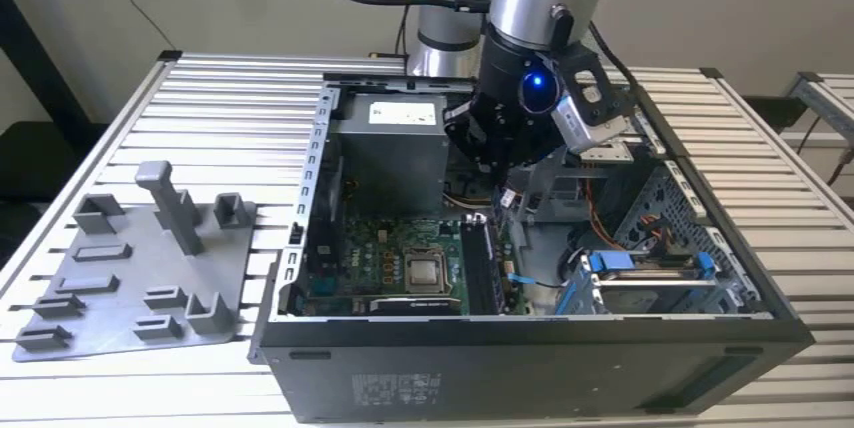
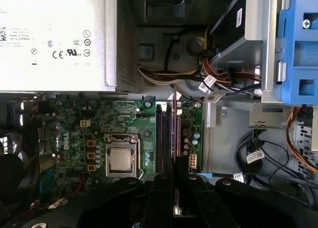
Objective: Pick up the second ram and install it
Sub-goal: 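Insert the second ram into the second slot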
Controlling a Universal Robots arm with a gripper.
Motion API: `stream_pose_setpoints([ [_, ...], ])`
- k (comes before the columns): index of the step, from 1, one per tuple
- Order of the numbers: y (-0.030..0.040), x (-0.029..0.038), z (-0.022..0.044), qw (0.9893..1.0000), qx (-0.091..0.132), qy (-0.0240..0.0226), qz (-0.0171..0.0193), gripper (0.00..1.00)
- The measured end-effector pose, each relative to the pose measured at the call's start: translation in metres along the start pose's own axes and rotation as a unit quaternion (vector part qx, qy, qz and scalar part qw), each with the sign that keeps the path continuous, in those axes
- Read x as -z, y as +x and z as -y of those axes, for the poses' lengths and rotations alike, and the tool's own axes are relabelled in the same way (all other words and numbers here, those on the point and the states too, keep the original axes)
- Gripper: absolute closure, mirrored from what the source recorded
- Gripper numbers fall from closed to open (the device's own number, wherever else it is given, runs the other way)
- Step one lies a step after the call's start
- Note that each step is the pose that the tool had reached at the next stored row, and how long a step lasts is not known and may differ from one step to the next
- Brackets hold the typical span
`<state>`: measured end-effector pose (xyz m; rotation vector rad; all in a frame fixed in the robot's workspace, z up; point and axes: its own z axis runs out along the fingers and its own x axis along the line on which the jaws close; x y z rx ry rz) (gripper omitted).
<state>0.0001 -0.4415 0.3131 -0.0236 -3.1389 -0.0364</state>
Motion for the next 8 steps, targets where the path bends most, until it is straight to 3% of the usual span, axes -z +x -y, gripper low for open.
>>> stream_pose_setpoints([
  [8,0.0021,-0.0147,0.002,1.0,0.0,0.0,0.0,0.86],
])
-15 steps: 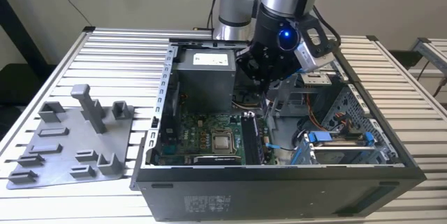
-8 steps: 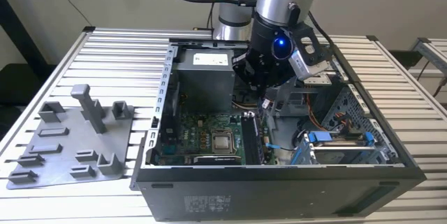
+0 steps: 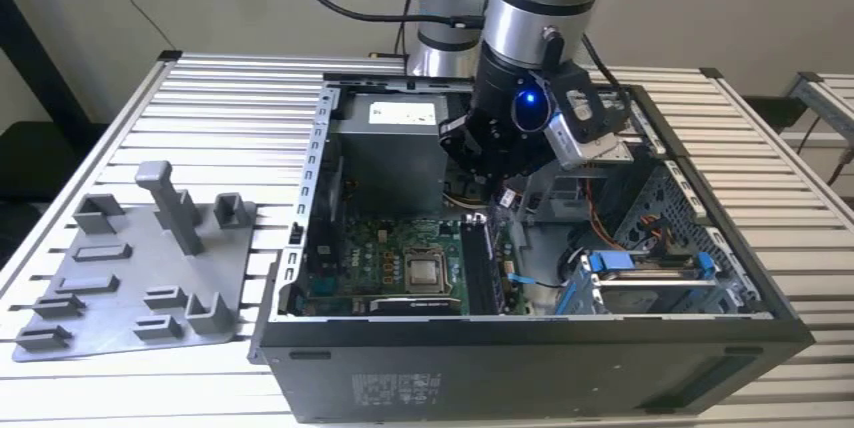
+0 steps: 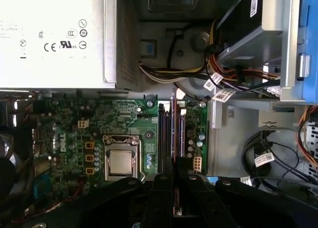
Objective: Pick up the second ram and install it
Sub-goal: 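Insert the second ram into the second slot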
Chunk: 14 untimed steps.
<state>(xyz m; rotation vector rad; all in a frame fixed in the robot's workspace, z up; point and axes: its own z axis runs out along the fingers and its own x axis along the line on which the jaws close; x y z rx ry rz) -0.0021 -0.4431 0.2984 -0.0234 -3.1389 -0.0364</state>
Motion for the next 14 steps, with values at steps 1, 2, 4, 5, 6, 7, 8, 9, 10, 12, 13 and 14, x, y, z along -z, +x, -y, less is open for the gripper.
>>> stream_pose_setpoints([
  [1,0.0,-0.0018,0.0001,1.0,0.0,0.0,0.0,0.86],
  [2,0.0001,-0.0036,0.0002,1.0,0.0,0.0,0.0,0.86],
  [4,0.0003,-0.0069,0.0006,1.0,0.0,0.0002,-0.0001,0.86],
  [5,0.0004,-0.0084,0.001,1.0,0.0,0.0003,-0.0004,0.86],
  [6,0.0006,-0.0097,0.0013,1.0,0.0,0.0004,-0.0008,0.86],
  [7,0.0007,-0.0114,0.0015,1.0,0.0,0.0005,-0.0013,0.86],
  [8,0.0012,-0.0132,0.0016,1.0,0.0,0.0004,-0.0016,0.86],
  [9,0.0018,-0.015,0.0017,1.0,0.0,0.0005,-0.0018,0.86],
  [10,0.0026,-0.0167,0.0018,1.0,0.0,0.0005,-0.002,0.86],
  [12,0.0043,-0.0195,0.0022,1.0,-0.001,0.0008,-0.0024,0.86],
  [13,0.0051,-0.0214,0.0023,1.0,-0.002,0.0008,-0.0024,0.86],
  [14,0.0058,-0.0231,0.0025,1.0,-0.002,0.0008,-0.0024,0.86],
])
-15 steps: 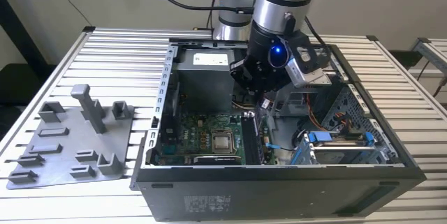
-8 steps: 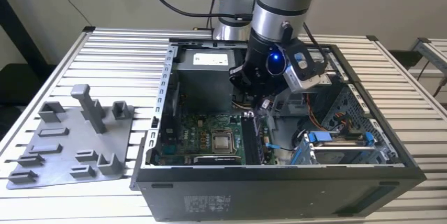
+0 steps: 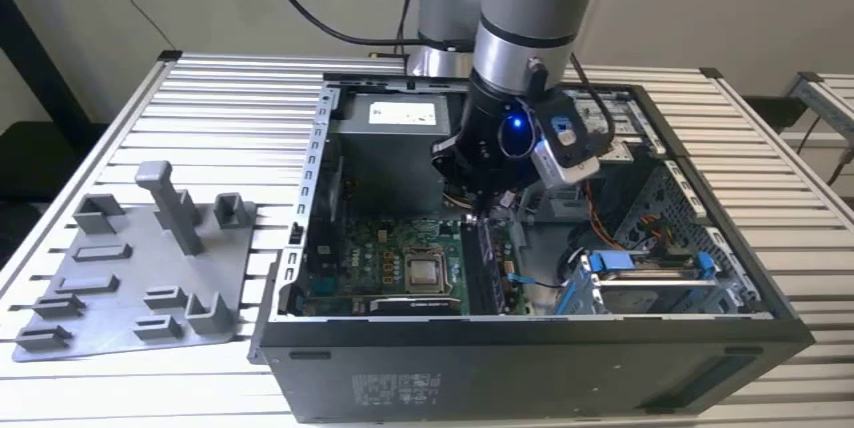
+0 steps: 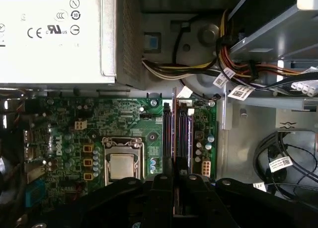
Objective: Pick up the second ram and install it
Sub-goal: 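Insert the second ram into the second slot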
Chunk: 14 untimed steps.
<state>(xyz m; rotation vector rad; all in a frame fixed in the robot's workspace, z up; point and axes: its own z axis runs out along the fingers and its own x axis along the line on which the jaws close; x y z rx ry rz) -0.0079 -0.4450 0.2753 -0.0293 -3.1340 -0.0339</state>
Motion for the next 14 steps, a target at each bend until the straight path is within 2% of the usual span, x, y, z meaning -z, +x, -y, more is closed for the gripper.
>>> stream_pose_setpoints([
  [7,0.0018,-0.0119,0.0032,1.0,-0.002,0.0002,0.0,0.86],
  [14,0.0019,-0.0222,0.0136,1.0,-0.009,0.0003,0.0001,0.86],
])
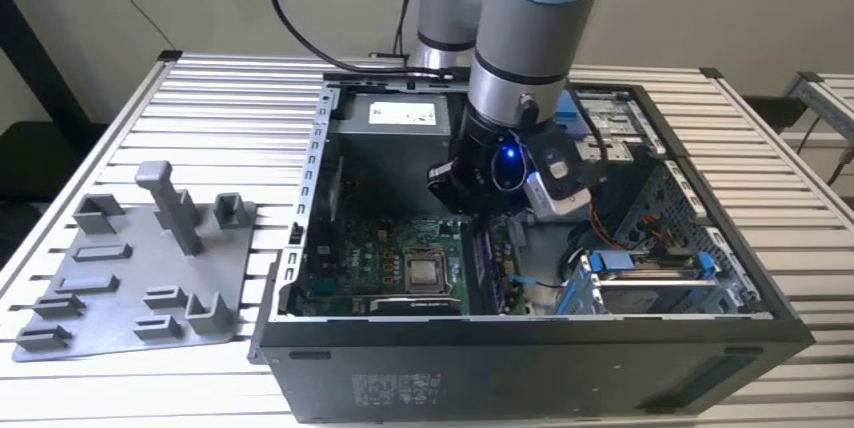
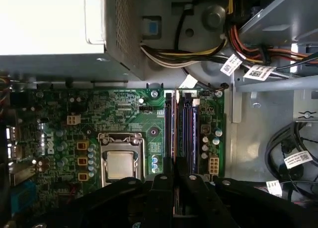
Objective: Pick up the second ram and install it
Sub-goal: 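Insert the second ram into the second slot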
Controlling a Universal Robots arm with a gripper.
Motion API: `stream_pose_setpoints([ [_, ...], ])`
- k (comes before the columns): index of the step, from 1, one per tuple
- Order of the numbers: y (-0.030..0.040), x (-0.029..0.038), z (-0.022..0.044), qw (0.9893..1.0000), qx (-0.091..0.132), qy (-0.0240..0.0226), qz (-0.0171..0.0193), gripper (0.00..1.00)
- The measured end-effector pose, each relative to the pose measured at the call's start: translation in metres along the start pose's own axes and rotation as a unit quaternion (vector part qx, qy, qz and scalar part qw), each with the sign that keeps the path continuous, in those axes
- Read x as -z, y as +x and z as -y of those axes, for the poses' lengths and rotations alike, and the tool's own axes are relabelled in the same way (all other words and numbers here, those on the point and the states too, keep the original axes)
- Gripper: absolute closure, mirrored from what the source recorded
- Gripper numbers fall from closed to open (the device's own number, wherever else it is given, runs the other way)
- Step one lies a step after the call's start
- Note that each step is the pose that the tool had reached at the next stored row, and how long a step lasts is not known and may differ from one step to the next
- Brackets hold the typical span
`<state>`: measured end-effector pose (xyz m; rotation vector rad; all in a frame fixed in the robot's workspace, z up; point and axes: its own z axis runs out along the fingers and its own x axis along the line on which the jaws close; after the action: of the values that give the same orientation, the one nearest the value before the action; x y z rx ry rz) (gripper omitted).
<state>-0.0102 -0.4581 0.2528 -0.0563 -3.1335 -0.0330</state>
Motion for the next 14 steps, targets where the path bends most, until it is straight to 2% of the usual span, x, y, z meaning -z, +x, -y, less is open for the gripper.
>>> stream_pose_setpoints([
  [5,-0.0002,-0.005,0.0049,1.0,-0.005,0.0002,0.0001,0.86],
  [10,-0.0005,-0.009,0.0122,1.0,-0.01,0.0002,-0.0017,0.86],
  [14,-0.0011,-0.0134,0.0133,0.9999,-0.01,0.0002,-0.0019,0.86],
])
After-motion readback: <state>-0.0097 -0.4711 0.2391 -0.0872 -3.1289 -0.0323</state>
